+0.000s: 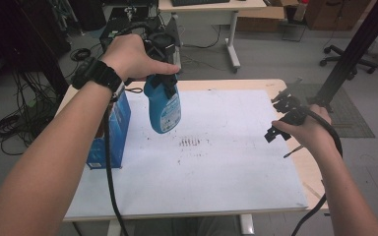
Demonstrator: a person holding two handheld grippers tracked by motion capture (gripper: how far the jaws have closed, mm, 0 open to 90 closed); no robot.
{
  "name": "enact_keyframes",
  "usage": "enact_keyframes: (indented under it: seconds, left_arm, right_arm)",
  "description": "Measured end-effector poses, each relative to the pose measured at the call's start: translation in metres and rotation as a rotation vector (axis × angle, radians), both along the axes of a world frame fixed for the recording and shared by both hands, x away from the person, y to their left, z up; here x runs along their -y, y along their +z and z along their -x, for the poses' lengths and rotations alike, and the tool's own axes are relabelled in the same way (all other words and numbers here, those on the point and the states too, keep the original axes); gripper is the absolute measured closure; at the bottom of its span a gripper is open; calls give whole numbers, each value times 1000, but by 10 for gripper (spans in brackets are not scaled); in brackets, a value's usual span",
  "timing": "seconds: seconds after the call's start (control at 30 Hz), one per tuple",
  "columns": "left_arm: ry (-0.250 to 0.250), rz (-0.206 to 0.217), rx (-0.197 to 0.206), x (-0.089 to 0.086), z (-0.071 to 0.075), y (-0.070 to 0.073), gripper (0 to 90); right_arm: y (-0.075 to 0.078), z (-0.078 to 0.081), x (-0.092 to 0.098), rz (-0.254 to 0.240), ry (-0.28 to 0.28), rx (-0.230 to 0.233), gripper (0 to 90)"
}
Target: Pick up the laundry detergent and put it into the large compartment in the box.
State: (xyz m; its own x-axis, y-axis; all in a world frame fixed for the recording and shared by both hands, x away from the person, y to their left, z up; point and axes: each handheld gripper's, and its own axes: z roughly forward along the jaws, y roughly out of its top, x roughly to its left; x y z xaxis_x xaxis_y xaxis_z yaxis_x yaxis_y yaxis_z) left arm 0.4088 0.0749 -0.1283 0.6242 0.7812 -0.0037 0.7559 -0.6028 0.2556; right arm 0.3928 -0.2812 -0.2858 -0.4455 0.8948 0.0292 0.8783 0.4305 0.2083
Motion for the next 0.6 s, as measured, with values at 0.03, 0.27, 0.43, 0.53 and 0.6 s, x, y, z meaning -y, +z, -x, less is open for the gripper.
enact_keyframes:
  seconds: [0.03,0.27,0.43,0.53,0.6]
  left_arm:
    - [10,3,7,-2,-1,1,377]
    - [85,-4,15,-23,-9,6,376]
    - [131,-8,21,-37,-13,11,377]
    - [162,-16,27,-47,-15,14,377]
    - [196,-9,27,-54,-16,17,377]
  right_arm:
    - [0,0,0,2,1,-1,171]
    - [-1,0,2,-2,-5,-4,171]
    - [-1,0,5,-3,-9,-4,171]
    - [0,-1,6,-2,-9,-5,171]
    - [0,-1,7,-3,-12,-4,171]
